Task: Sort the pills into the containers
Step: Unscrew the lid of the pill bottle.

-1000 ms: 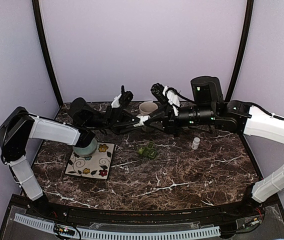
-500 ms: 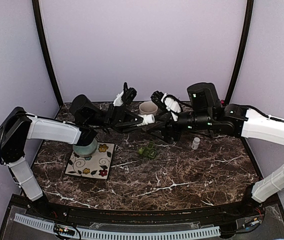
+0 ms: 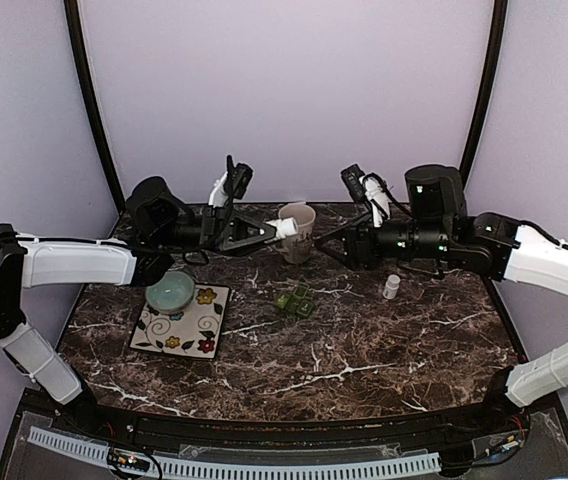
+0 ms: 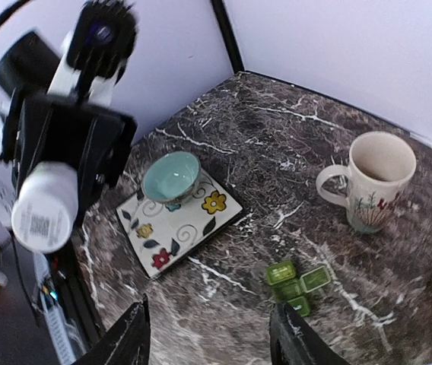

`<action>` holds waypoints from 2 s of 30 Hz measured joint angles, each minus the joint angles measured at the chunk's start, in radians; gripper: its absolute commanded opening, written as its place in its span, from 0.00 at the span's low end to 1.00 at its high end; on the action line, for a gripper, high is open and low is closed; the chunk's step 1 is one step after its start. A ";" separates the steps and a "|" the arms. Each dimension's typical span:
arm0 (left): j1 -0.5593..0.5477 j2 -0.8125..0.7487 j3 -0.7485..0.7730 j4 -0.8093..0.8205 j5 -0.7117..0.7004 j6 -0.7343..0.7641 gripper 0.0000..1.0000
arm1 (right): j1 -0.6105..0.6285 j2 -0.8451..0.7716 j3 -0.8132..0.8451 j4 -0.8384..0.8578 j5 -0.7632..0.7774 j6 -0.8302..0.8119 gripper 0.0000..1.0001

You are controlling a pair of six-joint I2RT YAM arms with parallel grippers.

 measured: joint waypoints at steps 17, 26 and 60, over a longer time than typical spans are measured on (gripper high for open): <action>0.000 -0.052 -0.024 -0.265 -0.062 0.284 0.00 | -0.136 0.112 0.058 0.140 -0.344 0.700 0.41; 0.000 -0.054 -0.024 -0.310 -0.076 0.338 0.00 | -0.151 0.161 0.027 0.251 -0.526 0.901 0.38; 0.002 -0.003 0.031 -0.351 -0.068 0.381 0.00 | -0.151 0.236 0.040 0.294 -0.671 0.968 0.25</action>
